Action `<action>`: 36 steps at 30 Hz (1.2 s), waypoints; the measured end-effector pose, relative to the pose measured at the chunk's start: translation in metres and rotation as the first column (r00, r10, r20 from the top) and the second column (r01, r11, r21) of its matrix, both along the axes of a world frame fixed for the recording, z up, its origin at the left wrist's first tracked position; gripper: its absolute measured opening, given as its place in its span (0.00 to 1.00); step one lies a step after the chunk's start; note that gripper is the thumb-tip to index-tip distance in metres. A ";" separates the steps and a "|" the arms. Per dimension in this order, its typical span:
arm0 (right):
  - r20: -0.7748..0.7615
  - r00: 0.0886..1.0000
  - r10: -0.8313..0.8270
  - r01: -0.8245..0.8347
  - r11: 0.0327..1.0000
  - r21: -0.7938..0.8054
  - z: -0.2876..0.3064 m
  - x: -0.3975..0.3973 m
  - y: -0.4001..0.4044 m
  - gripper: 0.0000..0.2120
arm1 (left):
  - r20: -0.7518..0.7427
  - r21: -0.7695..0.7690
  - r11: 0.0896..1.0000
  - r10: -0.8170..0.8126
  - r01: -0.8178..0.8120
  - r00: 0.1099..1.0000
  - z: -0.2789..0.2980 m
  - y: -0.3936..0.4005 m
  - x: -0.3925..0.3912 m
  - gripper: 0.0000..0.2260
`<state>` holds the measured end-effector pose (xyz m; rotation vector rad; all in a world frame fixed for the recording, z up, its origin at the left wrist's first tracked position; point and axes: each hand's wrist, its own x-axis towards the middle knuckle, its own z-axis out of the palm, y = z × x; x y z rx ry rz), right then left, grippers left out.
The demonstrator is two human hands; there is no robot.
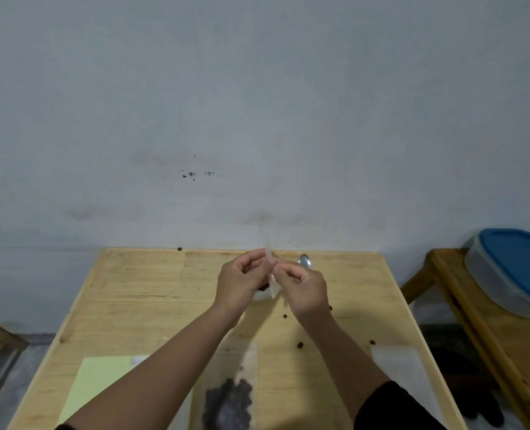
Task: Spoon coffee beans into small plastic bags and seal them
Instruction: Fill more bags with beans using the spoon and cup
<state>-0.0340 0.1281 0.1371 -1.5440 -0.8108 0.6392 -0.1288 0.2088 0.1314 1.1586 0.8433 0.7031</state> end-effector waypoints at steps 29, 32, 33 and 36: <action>0.210 0.976 0.065 -0.025 0.982 -0.186 0.007 0.045 0.003 0.06 | -0.177 0.273 0.960 0.117 -0.066 0.977 0.012 -0.010 0.028 0.10; 0.128 0.990 0.066 -0.043 0.984 -0.174 0.011 0.046 0.003 0.09 | -0.160 0.267 0.962 0.101 -0.056 0.982 0.015 -0.010 0.028 0.11; 0.126 0.991 0.052 -0.031 0.986 -0.165 0.013 0.045 0.003 0.08 | -0.159 0.270 0.961 0.101 -0.056 0.982 0.015 -0.010 0.028 0.10; 0.154 0.988 0.017 0.007 0.987 -0.158 0.012 0.042 0.004 0.03 | -0.168 0.297 0.953 0.106 -0.053 0.980 0.014 -0.009 0.028 0.09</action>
